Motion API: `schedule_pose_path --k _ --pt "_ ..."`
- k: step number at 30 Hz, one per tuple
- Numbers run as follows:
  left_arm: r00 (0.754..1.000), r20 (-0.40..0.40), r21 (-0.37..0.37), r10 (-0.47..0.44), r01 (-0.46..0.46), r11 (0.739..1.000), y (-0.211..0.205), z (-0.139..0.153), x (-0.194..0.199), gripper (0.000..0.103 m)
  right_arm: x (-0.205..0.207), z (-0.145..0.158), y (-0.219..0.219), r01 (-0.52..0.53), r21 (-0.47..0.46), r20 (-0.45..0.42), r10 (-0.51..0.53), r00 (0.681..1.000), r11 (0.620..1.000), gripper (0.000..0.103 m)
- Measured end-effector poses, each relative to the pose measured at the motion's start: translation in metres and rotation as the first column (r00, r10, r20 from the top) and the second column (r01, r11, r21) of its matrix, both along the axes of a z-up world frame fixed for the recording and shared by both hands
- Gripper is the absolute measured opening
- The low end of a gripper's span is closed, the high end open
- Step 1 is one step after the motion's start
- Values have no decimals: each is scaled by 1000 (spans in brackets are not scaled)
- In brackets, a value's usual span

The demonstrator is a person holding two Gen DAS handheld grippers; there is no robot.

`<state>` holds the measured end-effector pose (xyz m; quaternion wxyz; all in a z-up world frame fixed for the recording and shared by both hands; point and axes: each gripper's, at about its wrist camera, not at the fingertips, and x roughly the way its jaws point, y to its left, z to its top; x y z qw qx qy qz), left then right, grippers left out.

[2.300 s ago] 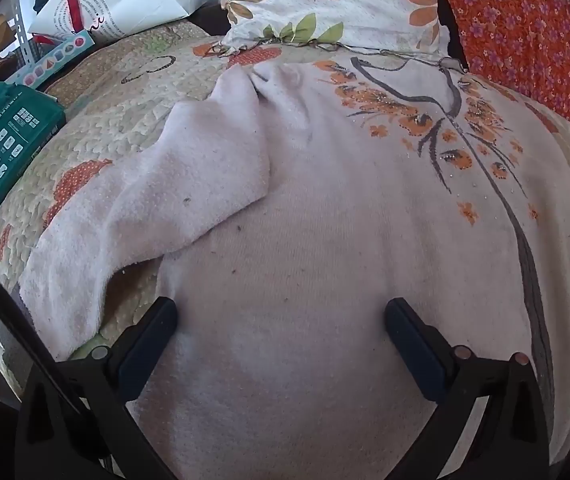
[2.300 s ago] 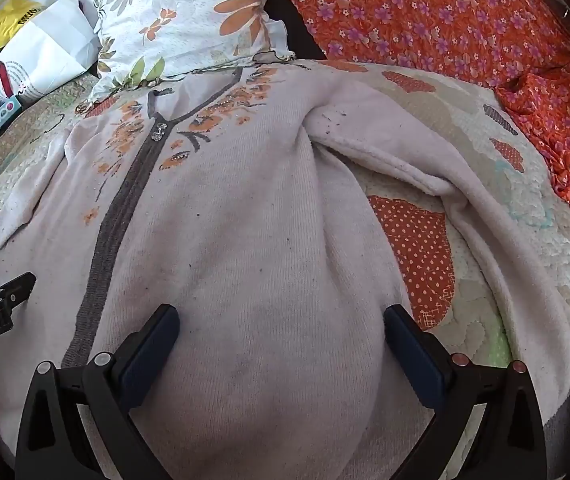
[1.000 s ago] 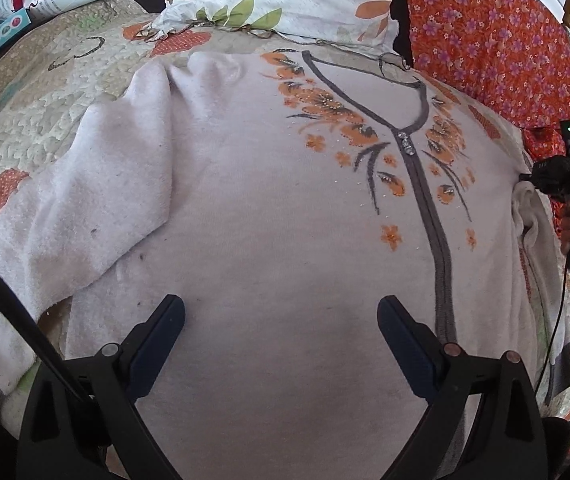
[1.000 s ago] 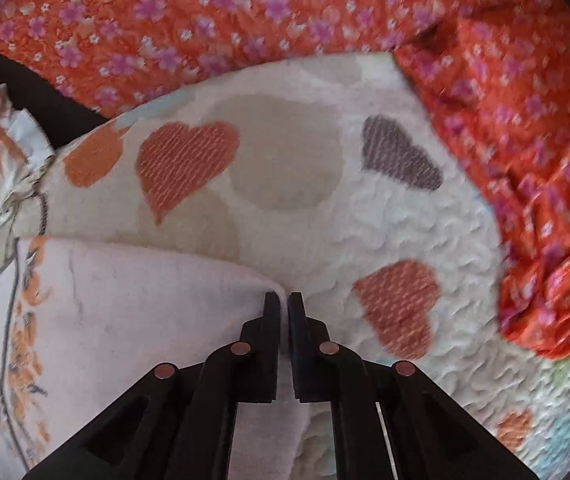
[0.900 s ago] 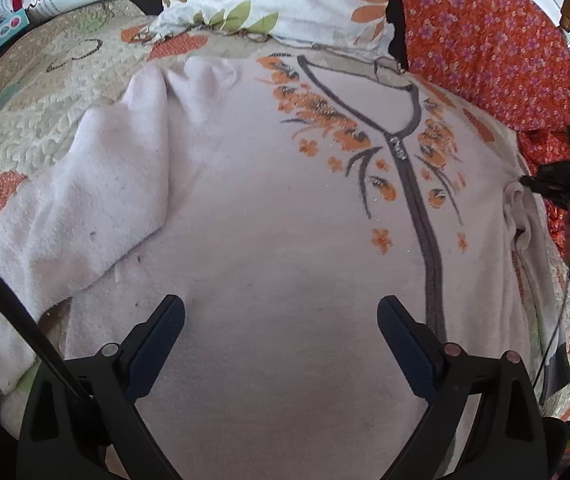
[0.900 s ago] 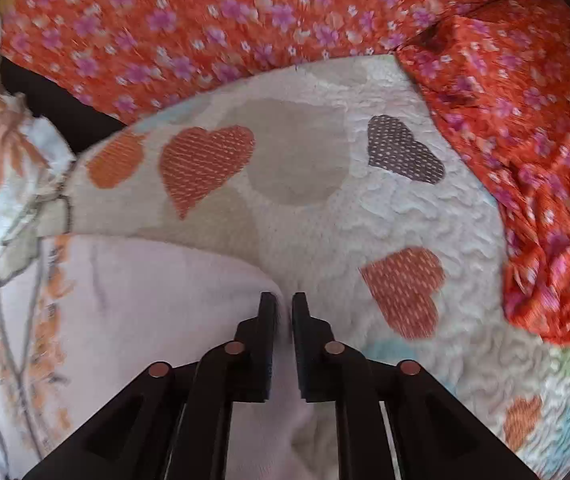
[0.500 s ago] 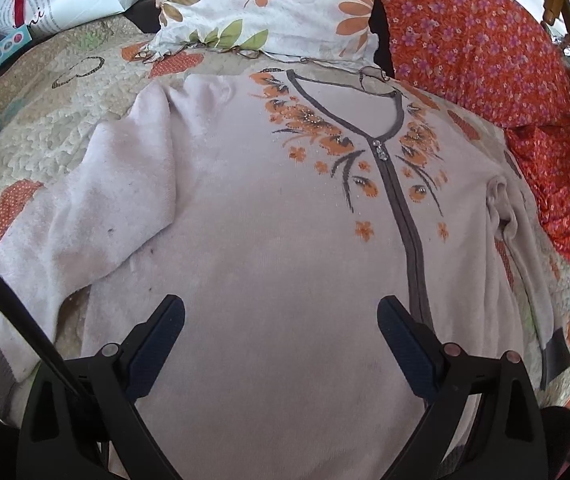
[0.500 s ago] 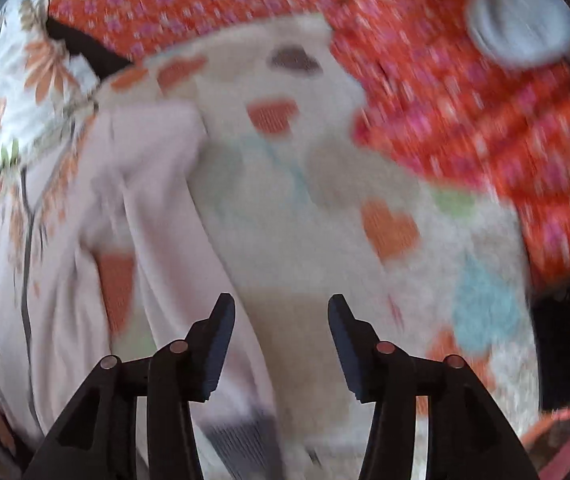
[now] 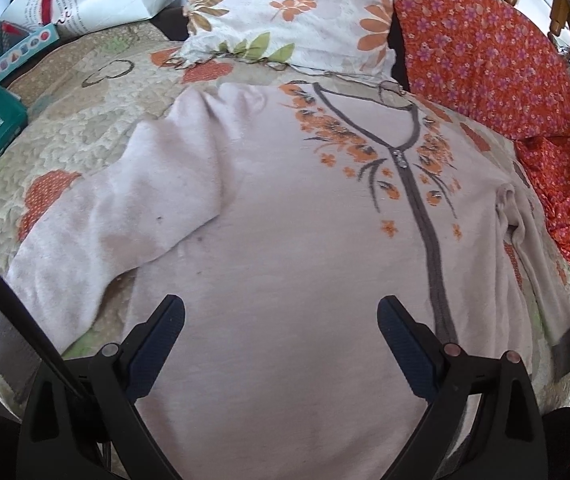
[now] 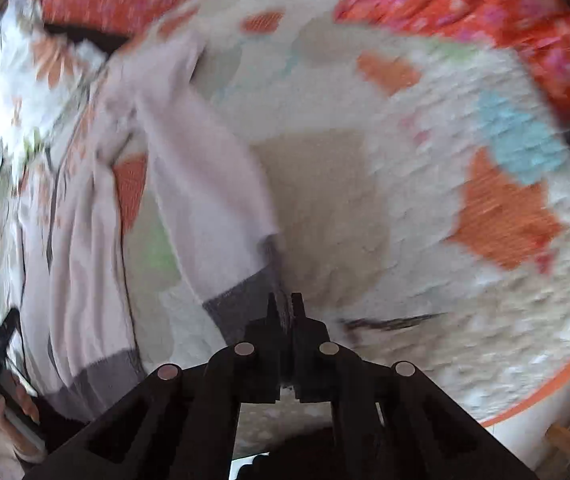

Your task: Fold small clothes

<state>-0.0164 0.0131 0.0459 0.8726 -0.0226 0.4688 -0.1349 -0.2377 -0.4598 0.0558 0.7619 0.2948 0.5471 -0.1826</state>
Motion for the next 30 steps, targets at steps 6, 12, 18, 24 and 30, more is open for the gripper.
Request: schedule_pose_path --k 6,12,18,24,30 --pt "999 -36 -20 10 -10 1000 14 7 10 96 -64 37 -100 301 -155 -22 -308 951 941 4" --pt "999 -28 -84 25 -27 996 31 46 40 96 -51 64 -113 373 -150 10 -376 927 916 4" --pt "990 105 -31 98 -95 995 63 78 73 96 71 98 -24 113 -74 113 -104 988 991 4" --pt "952 186 33 245 -255 966 122 73 96 96 221 96 139 -249 -10 173 246 954 969 4" --pt "924 185 -10 334 -338 941 162 75 104 96 334 44 283 -463 21 137 456 879 886 4"
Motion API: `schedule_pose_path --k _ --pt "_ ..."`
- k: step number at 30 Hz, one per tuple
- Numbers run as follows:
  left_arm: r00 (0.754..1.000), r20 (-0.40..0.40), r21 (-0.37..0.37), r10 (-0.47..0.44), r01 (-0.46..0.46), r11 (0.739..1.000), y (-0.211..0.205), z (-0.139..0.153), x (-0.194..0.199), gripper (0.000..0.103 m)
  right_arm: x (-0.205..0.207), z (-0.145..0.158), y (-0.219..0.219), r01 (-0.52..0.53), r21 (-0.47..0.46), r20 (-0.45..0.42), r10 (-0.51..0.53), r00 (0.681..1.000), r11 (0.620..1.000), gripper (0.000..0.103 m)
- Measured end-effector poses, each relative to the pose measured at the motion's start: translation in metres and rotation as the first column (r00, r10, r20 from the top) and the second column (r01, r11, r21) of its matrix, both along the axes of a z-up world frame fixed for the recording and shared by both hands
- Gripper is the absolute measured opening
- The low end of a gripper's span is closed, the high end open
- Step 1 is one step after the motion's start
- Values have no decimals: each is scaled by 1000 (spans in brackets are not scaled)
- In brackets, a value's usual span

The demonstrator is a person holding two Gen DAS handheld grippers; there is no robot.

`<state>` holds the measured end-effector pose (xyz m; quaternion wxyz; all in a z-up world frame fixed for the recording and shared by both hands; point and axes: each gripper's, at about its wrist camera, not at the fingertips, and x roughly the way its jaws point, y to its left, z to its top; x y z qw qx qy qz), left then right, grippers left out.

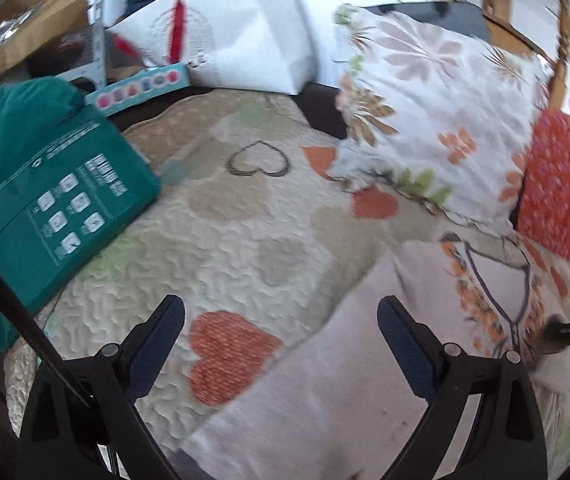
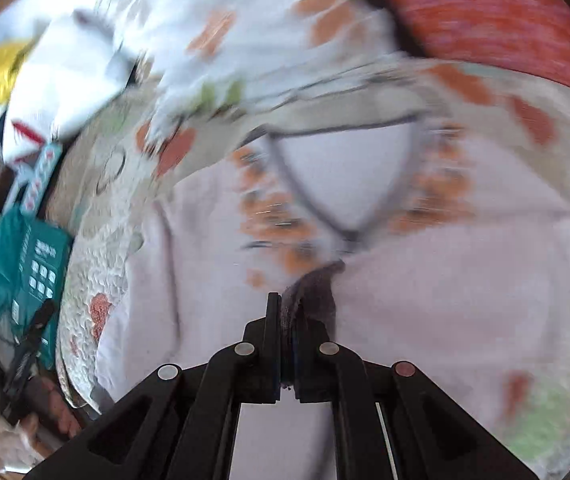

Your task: Fold small clothes

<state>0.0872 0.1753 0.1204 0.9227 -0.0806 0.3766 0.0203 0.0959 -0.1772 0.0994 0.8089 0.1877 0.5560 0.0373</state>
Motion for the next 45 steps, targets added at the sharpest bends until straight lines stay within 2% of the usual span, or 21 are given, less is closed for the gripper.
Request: schedule_pose_path --k 5,9,11,14,16,18,22,24,26,28,30,31,33,35,39,42,45 --pt "999 -11 -84 39 -40 996 25 0 3 96 57 -49 67 -50 -5 -60 50 997 999 4" --pt "998 -11 -116 69 -70 991 36 2 6 96 75 -65 98 -87 -10 -69 86 994 996 5" --pt "996 -15 -146 85 -86 986 40 2 7 96 82 -67 113 -134 -27 -74 132 988 991 8" --pt "996 -27 -155 91 -94 984 42 0 9 96 88 -67 132 -187 -78 -69 182 981 979 15" --pt "995 -26 -153 101 -104 983 45 0 9 96 90 -61 138 -211 -41 -38 209 977 977 24" --pt "992 -21 -152 128 -129 980 51 1 8 96 89 -49 144 -223 -10 14 224 975 975 39" --pt "977 -10 -166 213 -212 963 76 4 5 96 80 -26 153 -244 -53 88 248 965 968 42" --pt "960 1 -161 279 -275 948 91 7 0 96 64 -19 159 -284 -86 101 292 951 955 42" --pt "938 19 -140 347 -341 929 108 10 -6 96 38 -15 171 -369 -129 103 383 918 920 42" --pt "911 37 -104 412 -406 908 124 14 -13 96 3 -15 191 -494 -193 97 517 850 848 42" --pt "883 49 -74 468 -464 883 139 16 -21 96 -38 -16 217 -611 -243 89 645 759 753 44" --pt "872 54 -66 486 -482 873 145 17 -24 96 -50 -17 223 -642 -255 90 679 728 723 45" --pt "848 66 -51 526 -523 851 157 18 -30 96 -82 -19 243 -706 -295 100 755 648 644 50" --pt "832 64 -52 552 -549 834 167 17 -35 96 -107 -24 262 -745 -337 115 810 575 576 51" --pt "814 24 -74 580 -577 813 180 9 -39 96 -139 -44 294 -779 -436 94 884 459 451 52" --pt "805 -1 -96 593 -591 801 188 6 -41 96 -152 -65 314 -794 -481 58 917 395 372 52" --pt "796 -6 -107 605 -602 791 191 5 -41 96 -159 -79 329 -769 -551 47 932 360 324 51"
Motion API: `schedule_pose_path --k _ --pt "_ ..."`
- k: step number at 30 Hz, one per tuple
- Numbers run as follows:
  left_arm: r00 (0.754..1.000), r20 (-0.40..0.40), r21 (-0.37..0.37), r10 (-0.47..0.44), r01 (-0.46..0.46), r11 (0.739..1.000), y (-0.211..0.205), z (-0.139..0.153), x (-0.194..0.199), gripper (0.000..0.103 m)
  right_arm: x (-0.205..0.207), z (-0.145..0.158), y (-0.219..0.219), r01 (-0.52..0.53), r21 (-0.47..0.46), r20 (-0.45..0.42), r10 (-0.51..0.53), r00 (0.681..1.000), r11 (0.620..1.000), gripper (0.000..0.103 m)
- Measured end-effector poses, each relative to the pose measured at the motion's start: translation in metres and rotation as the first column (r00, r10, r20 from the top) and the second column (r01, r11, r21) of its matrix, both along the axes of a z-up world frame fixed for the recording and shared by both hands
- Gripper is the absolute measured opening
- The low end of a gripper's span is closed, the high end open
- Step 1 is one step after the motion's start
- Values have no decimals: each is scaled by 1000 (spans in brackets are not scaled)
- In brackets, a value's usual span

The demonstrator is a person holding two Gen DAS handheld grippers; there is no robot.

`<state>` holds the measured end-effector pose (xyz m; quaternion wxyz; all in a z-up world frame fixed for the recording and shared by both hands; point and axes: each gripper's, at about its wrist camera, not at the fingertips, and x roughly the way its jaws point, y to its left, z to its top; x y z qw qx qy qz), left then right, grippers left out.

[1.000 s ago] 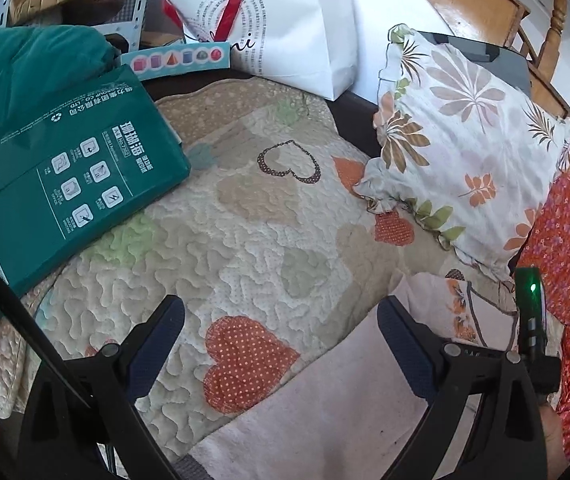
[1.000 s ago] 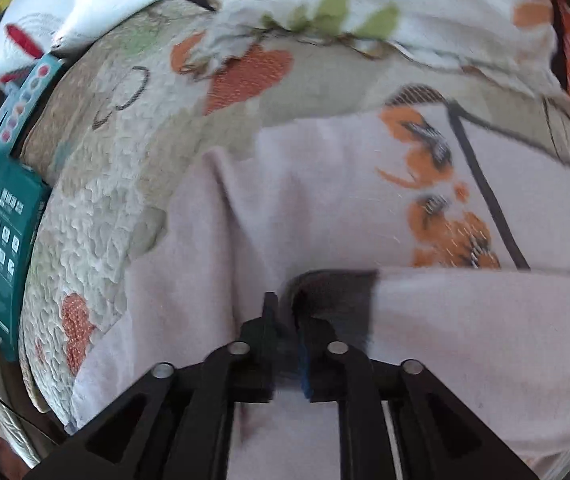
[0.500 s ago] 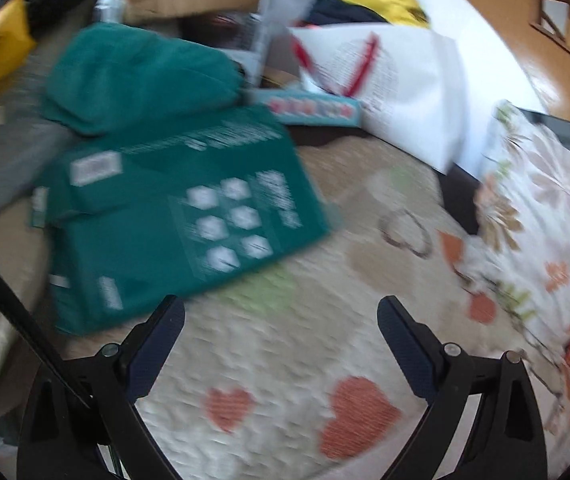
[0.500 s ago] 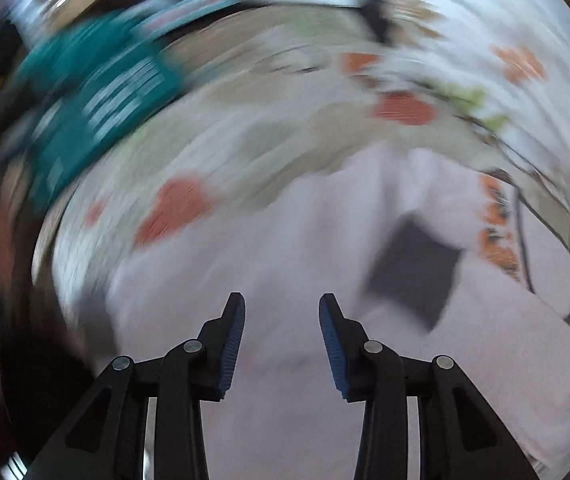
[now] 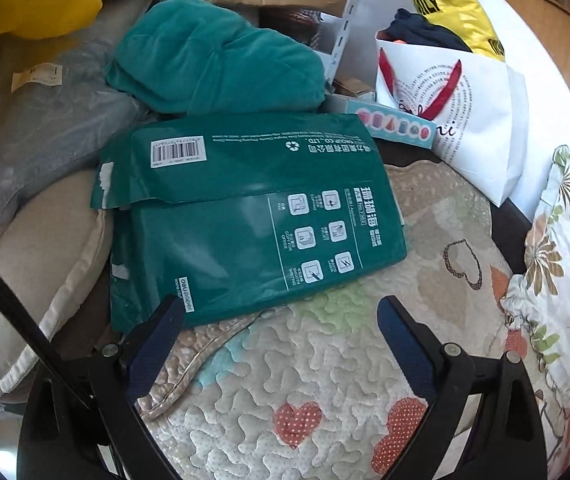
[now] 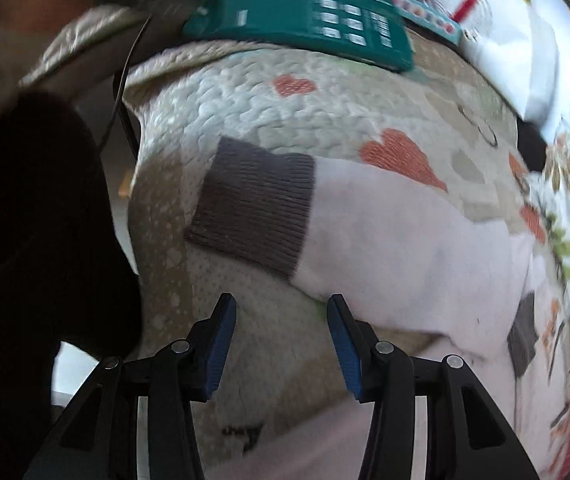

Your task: Fold small clothes

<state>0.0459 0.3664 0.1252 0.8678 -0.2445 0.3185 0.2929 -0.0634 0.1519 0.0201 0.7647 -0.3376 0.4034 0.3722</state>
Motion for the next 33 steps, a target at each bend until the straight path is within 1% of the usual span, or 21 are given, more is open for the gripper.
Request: schedule_pose_path --k 3,4,6,8,9,11,13,14,15,18,19,20,21,22,24,26,27,29,31,32,33 --pt "1000 -4 4 5 -5 1000 1 -1 1 96 -3 -1 9 -9 17 59 8 998 1000 51" --pt "1000 -5 5 6 -6 1000 1 -2 1 96 0 0 12 4 28 48 -5 999 1000 47" --pt "1000 -10 2 12 -12 1000 3 -3 1 96 14 6 10 75 93 -27 -73 997 993 9" --pt "1000 -8 -8 18 -18 1000 5 -4 1 96 32 16 0 166 167 -137 -144 980 972 6" --pt "1000 -3 -16 23 -23 1000 5 -5 1 96 40 21 -7 207 202 -174 -173 969 957 6" --pt "1000 4 -20 26 -25 999 4 -4 0 96 61 39 -33 322 278 -220 -266 939 905 5" --pt "1000 8 -22 6 -5 1000 -3 -4 3 96 86 63 -76 455 358 -265 -378 887 815 5" --pt "1000 7 -21 -15 15 1000 -9 -4 6 96 100 77 -110 541 402 -298 -453 840 739 5" --pt "999 3 -20 -38 38 999 -15 -4 10 96 107 86 -132 592 427 -320 -498 806 683 5" --pt "991 -13 -3 -130 130 992 -44 -5 20 96 122 102 -243 773 477 -416 -668 618 418 5" --pt "987 -16 -1 -160 160 987 -53 -6 23 96 121 102 -271 805 477 -437 -700 565 352 5" --pt "981 -19 2 -195 195 981 -64 -7 26 96 118 99 -303 840 470 -464 -733 497 272 5" --pt "974 -20 3 -227 227 974 -74 -7 28 96 110 91 -346 878 450 -503 -766 400 163 5" --pt "962 -22 4 -271 271 963 -88 -8 32 96 103 84 -370 895 434 -523 -781 342 102 5" --pt "934 -33 15 -355 355 935 -118 -10 37 96 82 64 -422 923 384 -544 -814 205 -25 5" --pt "904 -48 17 -426 427 904 -141 -13 41 96 64 44 -457 938 333 -549 -829 110 -96 5" --pt "873 -58 2 -484 485 875 -159 -17 44 96 56 31 -473 943 305 -564 -823 67 -132 5" --pt "830 -70 -33 -553 552 833 -184 -24 47 96 48 16 -493 942 287 -608 -793 37 -176 5" --pt "801 -82 -57 -594 591 805 -203 -31 50 96 35 12 -509 925 290 -670 -742 13 -246 6" --pt "789 -89 -61 -608 605 794 -212 -34 49 96 31 17 -512 923 286 -659 -752 -6 -258 10" --pt "776 -98 -63 -623 620 782 -222 -37 50 96 28 25 -512 923 288 -617 -786 -23 -253 15"
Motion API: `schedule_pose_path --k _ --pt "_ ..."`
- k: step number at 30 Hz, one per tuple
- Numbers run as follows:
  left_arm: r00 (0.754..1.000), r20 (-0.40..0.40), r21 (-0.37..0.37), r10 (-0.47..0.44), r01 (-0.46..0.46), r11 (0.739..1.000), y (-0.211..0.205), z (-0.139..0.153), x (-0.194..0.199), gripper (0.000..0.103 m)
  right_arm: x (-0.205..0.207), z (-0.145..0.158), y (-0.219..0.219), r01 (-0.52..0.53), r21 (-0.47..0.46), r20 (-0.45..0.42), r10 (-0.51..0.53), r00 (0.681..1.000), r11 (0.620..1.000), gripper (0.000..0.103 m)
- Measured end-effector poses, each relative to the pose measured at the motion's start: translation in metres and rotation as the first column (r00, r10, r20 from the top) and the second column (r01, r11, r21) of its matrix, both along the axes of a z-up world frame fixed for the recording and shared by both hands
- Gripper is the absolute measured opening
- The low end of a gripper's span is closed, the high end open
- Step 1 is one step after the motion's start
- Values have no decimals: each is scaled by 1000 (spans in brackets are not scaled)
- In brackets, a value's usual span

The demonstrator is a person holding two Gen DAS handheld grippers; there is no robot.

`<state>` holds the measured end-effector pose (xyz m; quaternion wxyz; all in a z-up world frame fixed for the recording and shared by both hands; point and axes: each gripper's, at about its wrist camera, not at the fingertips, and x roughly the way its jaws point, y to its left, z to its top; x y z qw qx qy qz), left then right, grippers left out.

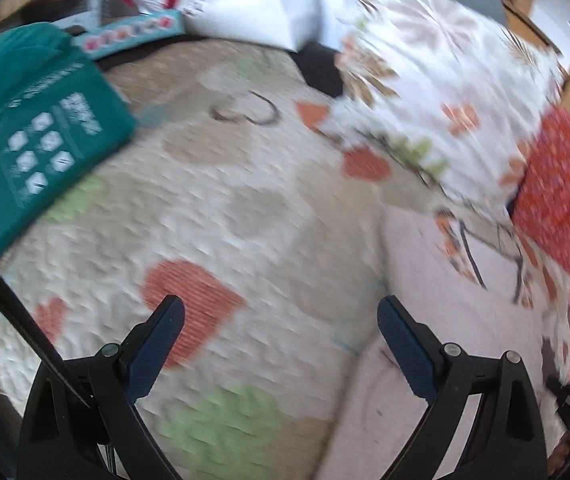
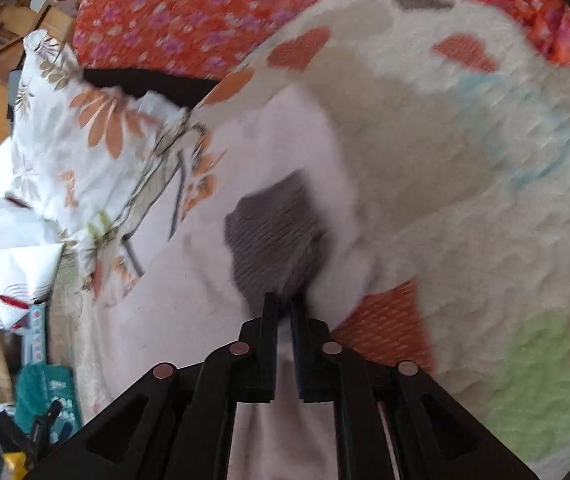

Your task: Fold small clothes

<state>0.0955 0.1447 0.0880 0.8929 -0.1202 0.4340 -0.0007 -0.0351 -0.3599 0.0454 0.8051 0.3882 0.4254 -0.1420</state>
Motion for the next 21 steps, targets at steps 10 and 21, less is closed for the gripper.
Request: schedule_pose_path --k 10,21 --pt "991 -66 25 -115 117 993 -44 -17 4 96 -28 20 -13 -43 -140 -30 39 999 989 37" --pt "951 -204 -224 -234 188 956 -44 -62 -11 67 -84 -39 6 -158 248 105 136 985 956 41"
